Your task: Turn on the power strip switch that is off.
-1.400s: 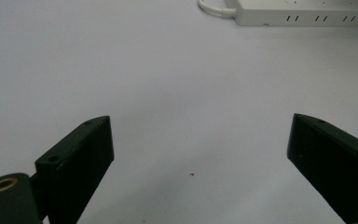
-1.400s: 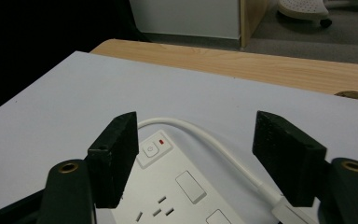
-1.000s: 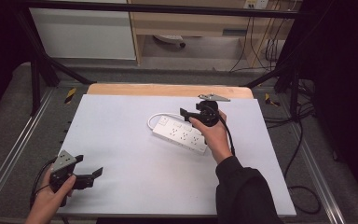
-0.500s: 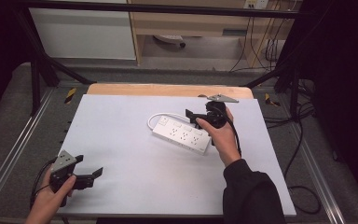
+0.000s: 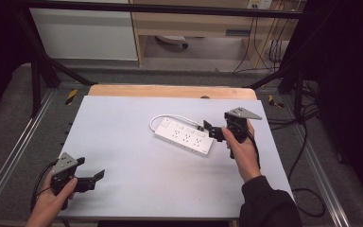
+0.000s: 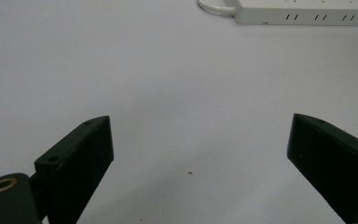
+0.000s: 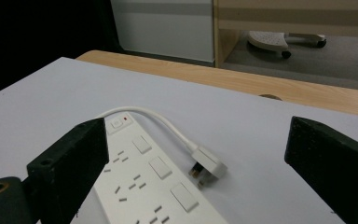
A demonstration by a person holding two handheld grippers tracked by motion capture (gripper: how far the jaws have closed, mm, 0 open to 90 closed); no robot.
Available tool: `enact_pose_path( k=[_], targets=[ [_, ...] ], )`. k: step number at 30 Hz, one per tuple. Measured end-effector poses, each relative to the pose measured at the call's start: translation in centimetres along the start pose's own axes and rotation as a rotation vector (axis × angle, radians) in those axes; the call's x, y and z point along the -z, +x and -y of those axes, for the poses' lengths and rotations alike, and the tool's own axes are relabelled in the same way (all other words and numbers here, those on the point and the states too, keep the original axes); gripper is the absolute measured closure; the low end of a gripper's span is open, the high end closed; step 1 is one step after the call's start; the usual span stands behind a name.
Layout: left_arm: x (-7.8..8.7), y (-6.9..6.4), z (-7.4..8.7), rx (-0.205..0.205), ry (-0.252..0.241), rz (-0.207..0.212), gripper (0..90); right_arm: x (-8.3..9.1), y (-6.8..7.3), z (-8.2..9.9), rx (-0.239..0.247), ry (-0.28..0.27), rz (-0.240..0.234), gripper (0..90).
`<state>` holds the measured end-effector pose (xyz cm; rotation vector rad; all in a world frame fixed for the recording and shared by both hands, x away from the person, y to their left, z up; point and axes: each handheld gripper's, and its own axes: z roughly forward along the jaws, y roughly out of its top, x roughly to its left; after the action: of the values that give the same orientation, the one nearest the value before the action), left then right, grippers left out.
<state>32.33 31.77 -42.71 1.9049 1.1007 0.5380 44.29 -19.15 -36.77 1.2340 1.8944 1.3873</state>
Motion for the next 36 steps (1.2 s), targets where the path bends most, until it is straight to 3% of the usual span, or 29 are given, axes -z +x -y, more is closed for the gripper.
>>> enact_pose_path(
  k=[9, 14, 18, 26, 36],
  targets=[
    [0.0, 0.0, 0.0, 0.016, -0.003, 0.003, 7.1, 4.7, -1.9, 3.0, 0.008, -0.105, 0.032, 7.4],
    [0.0, 0.0, 0.0, 0.019, -0.005, 0.003, 7.1, 6.7, -3.1, 5.1, 0.027, -0.128, 0.059, 6.7],
    [0.0, 0.0, 0.1, 0.022, -0.006, 0.002, 7.1, 8.0, -4.1, 6.9, 0.008, -0.135, 0.071, 6.2],
    [0.0, 0.0, 0.0, 0.023, -0.009, 0.003, 7.1, 9.3, -5.1, 9.4, 0.032, -0.114, 0.088, 5.2],
    [0.1, -0.1, 0.0, 0.021, -0.011, 0.004, 7.1, 9.1, -4.5, 11.2, 0.051, -0.058, 0.055, 4.0]
  ],
)
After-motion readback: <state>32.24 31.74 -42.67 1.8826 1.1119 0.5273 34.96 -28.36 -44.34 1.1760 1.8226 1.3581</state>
